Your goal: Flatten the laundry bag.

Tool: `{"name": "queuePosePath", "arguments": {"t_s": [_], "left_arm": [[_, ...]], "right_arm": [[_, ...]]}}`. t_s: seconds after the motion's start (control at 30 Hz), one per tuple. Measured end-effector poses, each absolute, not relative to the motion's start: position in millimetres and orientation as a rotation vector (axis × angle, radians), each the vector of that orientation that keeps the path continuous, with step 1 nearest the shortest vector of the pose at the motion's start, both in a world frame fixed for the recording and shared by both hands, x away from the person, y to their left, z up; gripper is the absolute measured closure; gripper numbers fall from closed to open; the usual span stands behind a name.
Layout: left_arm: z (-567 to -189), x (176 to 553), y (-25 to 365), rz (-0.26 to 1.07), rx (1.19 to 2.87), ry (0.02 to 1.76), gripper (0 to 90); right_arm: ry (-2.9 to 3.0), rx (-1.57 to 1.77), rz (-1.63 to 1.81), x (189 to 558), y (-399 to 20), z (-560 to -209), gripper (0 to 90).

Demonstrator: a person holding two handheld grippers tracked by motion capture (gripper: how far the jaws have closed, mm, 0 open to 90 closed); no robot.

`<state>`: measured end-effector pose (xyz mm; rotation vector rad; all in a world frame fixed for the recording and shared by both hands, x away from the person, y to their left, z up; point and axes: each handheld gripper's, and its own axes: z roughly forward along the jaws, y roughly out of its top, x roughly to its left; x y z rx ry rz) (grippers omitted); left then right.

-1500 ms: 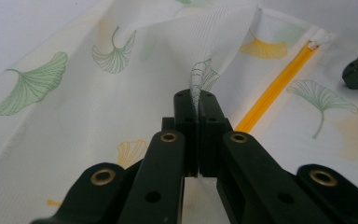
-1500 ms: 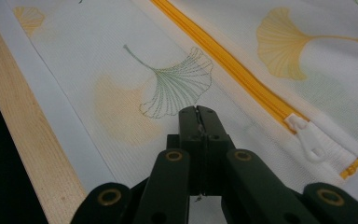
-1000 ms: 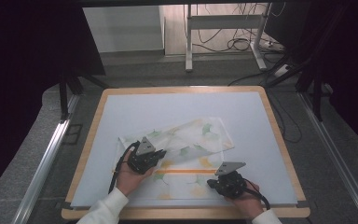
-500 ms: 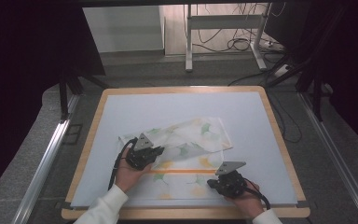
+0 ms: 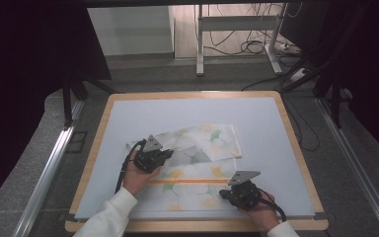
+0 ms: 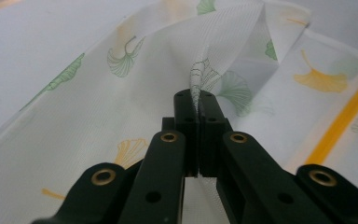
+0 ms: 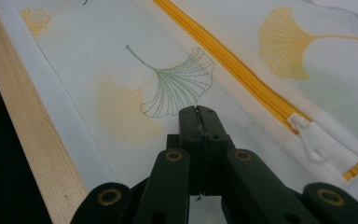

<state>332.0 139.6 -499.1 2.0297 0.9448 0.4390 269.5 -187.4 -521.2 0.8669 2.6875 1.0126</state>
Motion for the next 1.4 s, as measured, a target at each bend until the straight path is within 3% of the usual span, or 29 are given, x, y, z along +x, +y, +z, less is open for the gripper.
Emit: {"name": "queuePosePath", "arguments": {"t_s": [1.4], "left_arm": [[-473,404,152,0.493,2.066,1.038,89.7]], "right_arm": [[2.691,0.875,1.024,270,-189,-522,89.2]]}}
